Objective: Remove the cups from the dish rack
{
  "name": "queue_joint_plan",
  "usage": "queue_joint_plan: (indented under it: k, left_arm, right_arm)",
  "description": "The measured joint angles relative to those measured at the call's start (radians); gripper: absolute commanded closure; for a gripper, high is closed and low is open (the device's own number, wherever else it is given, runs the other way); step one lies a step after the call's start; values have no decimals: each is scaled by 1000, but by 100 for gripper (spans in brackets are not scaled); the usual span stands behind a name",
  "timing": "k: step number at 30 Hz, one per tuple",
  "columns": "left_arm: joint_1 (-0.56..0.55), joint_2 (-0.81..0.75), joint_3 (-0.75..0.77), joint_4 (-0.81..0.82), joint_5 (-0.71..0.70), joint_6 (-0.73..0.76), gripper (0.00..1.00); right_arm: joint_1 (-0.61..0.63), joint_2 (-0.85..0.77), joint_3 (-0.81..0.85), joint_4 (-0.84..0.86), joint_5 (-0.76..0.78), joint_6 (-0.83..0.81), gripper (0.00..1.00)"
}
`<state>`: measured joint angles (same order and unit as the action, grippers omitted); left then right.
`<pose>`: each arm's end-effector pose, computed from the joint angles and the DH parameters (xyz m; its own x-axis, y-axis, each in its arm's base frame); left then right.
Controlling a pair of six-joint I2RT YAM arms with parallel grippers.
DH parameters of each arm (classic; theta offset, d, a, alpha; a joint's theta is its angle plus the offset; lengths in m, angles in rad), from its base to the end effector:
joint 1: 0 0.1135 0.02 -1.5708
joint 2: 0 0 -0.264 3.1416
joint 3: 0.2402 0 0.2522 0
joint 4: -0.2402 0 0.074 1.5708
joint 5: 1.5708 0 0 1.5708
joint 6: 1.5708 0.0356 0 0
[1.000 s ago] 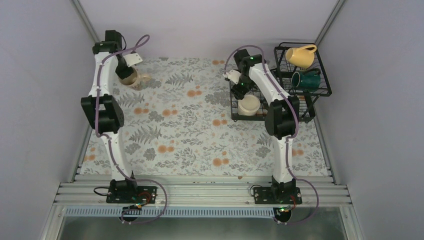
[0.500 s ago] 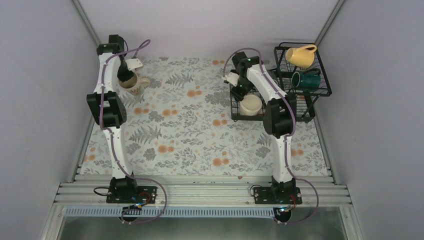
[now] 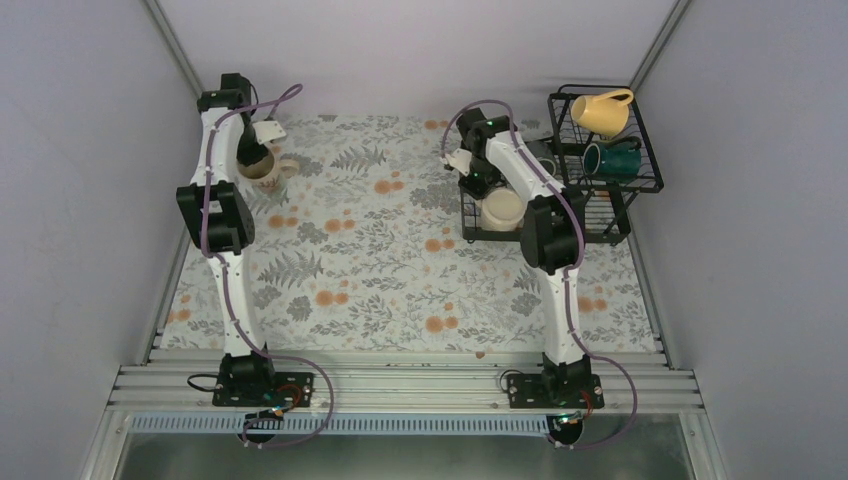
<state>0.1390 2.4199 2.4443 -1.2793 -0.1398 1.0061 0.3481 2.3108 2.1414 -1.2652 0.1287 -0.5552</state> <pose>0.4901 0.0736 0.2500 -0.6559 0.7529 -0.0544 0.6988 0.6329 0.3333 0.4381 0.1541 0.2180 -0.6218 -0.7817 -0.0484 -0.7645 0.6191 -0.1796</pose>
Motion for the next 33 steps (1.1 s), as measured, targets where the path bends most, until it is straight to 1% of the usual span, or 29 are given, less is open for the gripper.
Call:
queue_joint_plan:
  k: [2, 3, 5, 6, 7, 9, 11, 12, 16, 24, 28, 30, 33]
  left_arm:
    - [0, 1, 0, 6, -3, 0, 83]
    - [0, 1, 0, 8, -3, 1, 81]
    - [0, 1, 6, 21, -5, -1, 74]
    - [0, 1, 12, 29, -3, -3, 67]
    - [0, 1, 16, 34, -4, -2, 62]
    - [0, 1, 23, 48, -4, -9, 56]
    - [0, 1, 26, 62, -8, -5, 47]
    - [0, 1, 26, 68, -8, -3, 45]
    - [-1, 1, 26, 81, -6, -6, 41]
    - [-4, -23, 36, 45, 39, -12, 15]
    - [-8, -74, 60, 27, 91, -20, 10]
    - [-13, -125, 65, 29, 117, -23, 6]
    - [-22, -239, 59, 47, 176, -38, 5]
  right_arm:
    - [0, 0, 2, -2, 4, 1, 95]
    - [0, 0, 6, -8, 5, 6, 96]
    - [1, 1, 11, -12, 6, 6, 96]
    - [1, 1, 13, -14, 6, 7, 96]
    - [1, 1, 14, -15, 6, 8, 96]
    - [3, 1, 18, -16, 7, 8, 96]
    - [4, 1, 27, -16, 7, 9, 96]
    - [4, 1, 31, -16, 8, 10, 96]
    - [4, 1, 63, -13, 15, 10, 96]
    - [4, -17, 79, -11, 21, 11, 97]
    - [4, -58, 97, -14, 23, 22, 97]
    - [4, -96, 105, -14, 19, 28, 97]
    - [3, -172, 127, -18, 8, 36, 97]
